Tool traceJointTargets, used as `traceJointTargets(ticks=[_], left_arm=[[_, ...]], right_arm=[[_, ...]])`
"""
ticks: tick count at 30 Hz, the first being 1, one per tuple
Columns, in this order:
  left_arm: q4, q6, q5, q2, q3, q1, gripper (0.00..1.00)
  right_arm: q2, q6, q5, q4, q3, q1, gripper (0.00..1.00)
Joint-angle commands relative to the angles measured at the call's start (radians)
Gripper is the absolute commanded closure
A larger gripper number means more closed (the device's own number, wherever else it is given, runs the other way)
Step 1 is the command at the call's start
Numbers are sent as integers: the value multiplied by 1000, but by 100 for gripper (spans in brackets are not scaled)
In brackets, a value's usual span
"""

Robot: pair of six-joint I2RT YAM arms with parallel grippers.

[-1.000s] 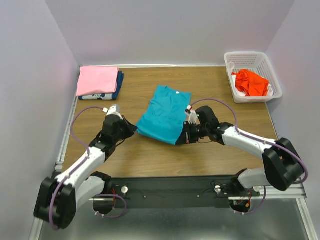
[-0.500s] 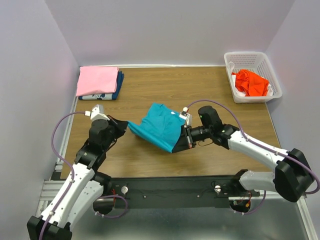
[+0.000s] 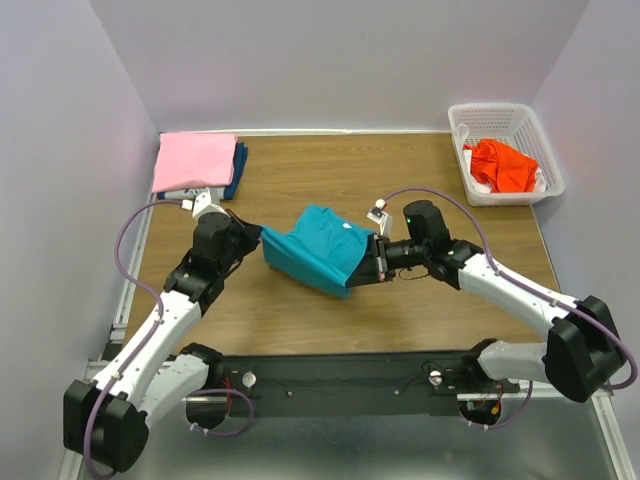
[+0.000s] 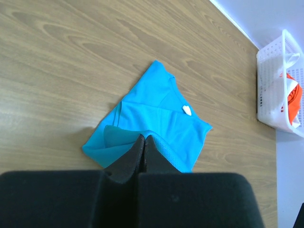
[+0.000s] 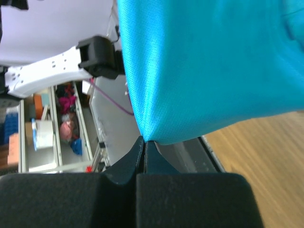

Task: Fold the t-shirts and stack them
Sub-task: Fold the tshirt

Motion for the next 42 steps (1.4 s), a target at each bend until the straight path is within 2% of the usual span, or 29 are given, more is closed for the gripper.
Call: traceJointTargets(ticks=[1, 7, 10, 17, 33, 38, 42], left_arm=[[132, 30, -84, 80, 54, 8, 100], [166, 46, -70, 217, 125, 8, 100], [226, 64, -67, 266, 140, 9, 100], [274, 99, -49, 416, 224, 8, 100], [297, 152, 46, 827, 560, 8, 100], [300, 173, 117, 936, 660, 1, 100], [303, 175, 106, 1013, 726, -12, 100]], right_arm=[[49, -9, 10, -61, 24, -58, 99], [100, -54, 42, -63, 58, -144, 99], [131, -68, 116, -63, 91, -153, 99], [180, -78, 156, -61, 136, -207, 99], [322, -101, 165, -58, 246, -340, 99], [370, -91, 169, -58, 262, -382, 99], [420, -91, 226, -50, 294, -408, 99]])
